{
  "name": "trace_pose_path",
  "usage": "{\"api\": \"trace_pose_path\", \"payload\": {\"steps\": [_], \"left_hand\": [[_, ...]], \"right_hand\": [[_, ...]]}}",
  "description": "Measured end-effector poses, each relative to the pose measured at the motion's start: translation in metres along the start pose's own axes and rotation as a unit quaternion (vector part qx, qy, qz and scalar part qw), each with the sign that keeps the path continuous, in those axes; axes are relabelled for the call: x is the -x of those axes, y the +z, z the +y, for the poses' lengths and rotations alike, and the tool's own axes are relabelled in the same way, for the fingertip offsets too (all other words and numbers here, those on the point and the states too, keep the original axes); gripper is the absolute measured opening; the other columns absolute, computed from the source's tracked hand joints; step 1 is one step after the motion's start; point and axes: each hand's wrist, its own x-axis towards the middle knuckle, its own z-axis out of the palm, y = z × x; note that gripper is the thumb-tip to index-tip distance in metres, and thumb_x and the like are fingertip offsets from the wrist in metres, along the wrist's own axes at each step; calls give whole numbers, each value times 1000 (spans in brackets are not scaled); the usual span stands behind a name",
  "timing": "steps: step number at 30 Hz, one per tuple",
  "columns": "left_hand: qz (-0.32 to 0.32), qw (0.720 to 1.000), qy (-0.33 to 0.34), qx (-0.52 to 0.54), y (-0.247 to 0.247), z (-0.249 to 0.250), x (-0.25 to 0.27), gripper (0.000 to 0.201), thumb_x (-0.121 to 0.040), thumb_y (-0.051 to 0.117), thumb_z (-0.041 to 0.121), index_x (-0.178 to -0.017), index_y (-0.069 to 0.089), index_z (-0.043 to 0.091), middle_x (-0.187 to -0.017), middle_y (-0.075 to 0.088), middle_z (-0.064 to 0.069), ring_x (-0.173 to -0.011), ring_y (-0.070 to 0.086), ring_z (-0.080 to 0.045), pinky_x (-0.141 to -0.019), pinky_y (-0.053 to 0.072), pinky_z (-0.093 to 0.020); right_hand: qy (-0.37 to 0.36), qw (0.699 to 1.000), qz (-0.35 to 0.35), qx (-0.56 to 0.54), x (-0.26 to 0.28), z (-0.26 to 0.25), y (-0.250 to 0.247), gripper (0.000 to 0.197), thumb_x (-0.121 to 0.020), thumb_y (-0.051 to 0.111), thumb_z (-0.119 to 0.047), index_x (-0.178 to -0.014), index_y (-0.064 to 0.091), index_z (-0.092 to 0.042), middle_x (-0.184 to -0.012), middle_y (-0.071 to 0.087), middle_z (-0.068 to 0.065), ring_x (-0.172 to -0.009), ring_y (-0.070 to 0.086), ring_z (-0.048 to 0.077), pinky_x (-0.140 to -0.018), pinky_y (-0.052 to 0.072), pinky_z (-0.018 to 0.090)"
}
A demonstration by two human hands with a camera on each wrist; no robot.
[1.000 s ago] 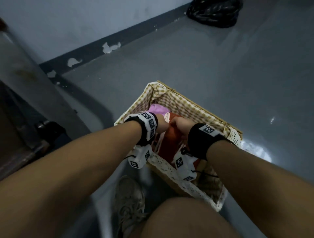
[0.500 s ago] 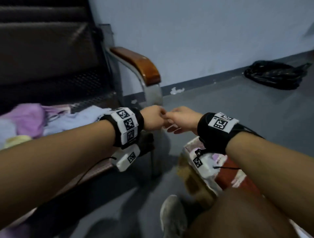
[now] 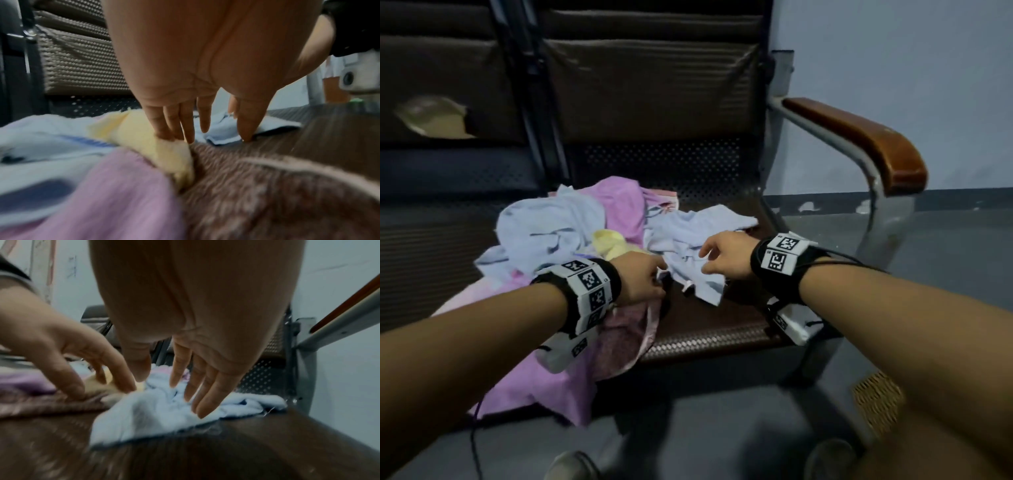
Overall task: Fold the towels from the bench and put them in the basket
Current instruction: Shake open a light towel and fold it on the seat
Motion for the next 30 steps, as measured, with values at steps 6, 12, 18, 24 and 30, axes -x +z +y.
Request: {"api": "trace_pose_path", "payload": {"steps": [6,12,18,24,30], "left_hand": [[24,999,-10,36,11,-18,-11,58,-85,70,34,-137,50,18,-129,64,-7,-118,58,-28,-97,46,-35],[57,998,6,37,15,-15,-28,83,-79,75,34,-149,32,21,-136,52,-12,-123,52,-32,-100,46,-39],[200,979,-3,-28,-4,4,-45,40,-82,65,38,-119,55,26,-127,58,-7,-120,49,-33,-96,39,-43],[243,946,76,199,-35,40,-38,14,-88,47,25,-89,59,18,-98,71,-4,-95,63,-29,-78,48,-38],[209,917,93,327,-56,69,-27,21,-80,61,39,-87,62,19,-89,68,2,-88,63,-19,-80,51,-40]], "right_hand": [[-48,993,-3,107,-35,-6,37,61,-82,72,-47,-132,58,-16,-125,66,10,-114,62,31,-88,49,34],[-32,999,34,6,-37,-10,25,23,-86,60,-22,-67,65,-10,-74,68,12,-74,64,28,-67,49,34],[-59,945,194,-256,-6,-6,-27,40,-92,45,-15,-52,43,-18,-55,46,-7,-56,38,8,-61,31,34],[-27,948,259,-183,31,28,-33,16,-86,49,-37,-88,57,-23,-81,62,-5,-75,56,14,-69,40,32],[-116,955,217,-164,43,25,-28,35,-80,65,-28,-115,65,-27,-104,72,-8,-99,67,13,-85,53,31]]}}
